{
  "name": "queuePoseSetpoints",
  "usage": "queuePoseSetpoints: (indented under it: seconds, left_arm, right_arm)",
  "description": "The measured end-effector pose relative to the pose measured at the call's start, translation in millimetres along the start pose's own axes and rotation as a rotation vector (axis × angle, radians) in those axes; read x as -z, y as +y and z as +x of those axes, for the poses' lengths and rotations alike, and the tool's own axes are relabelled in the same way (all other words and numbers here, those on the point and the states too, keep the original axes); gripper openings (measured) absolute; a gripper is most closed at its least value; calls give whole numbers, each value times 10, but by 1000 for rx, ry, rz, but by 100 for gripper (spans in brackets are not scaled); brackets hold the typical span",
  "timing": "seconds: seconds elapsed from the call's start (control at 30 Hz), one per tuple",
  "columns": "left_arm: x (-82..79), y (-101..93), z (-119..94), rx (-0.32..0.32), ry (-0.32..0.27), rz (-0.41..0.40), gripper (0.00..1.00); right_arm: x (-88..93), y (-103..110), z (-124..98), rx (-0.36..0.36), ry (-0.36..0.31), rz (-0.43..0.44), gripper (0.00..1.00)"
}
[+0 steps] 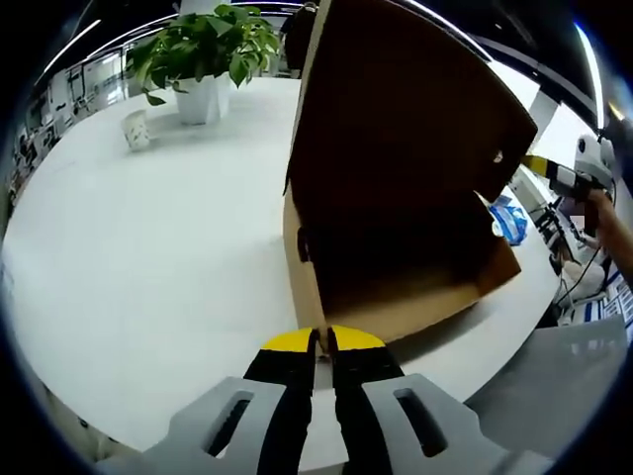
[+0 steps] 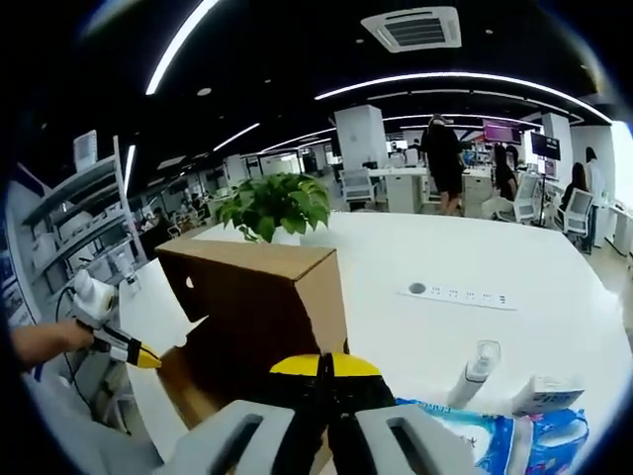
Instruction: Operate the shoe box by opening the lid, removing the specified soft item, and placing it in the target area until the item is outside and the box remains undamaged.
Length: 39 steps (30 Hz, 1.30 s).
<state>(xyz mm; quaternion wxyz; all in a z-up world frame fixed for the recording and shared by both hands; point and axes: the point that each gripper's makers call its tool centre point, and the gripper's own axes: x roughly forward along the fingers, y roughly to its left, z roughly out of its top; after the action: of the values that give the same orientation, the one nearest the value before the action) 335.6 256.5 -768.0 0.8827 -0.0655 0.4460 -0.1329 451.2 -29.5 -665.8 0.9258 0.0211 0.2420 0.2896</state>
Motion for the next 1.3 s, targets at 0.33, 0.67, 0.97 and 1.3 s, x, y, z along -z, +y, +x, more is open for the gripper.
queuePoseSetpoints:
  seconds: [0.33,0.67,0.97,1.3]
  left_arm:
    - [7,3,-4,6,-14,12,3]
    - [2,6,-4,4,-25,33,4]
    - [-16,-2,-35,-2,-45,82,4]
    - [-159,17,-192,-18,-127,121,10]
  right_arm:
    - [141,72,-112,12,-17,40,0]
    - [269,120,-198,27,-26,105,0]
    - [420,181,-261,16,-5,104,0]
    - [625,260,-320,-4,37,90,0]
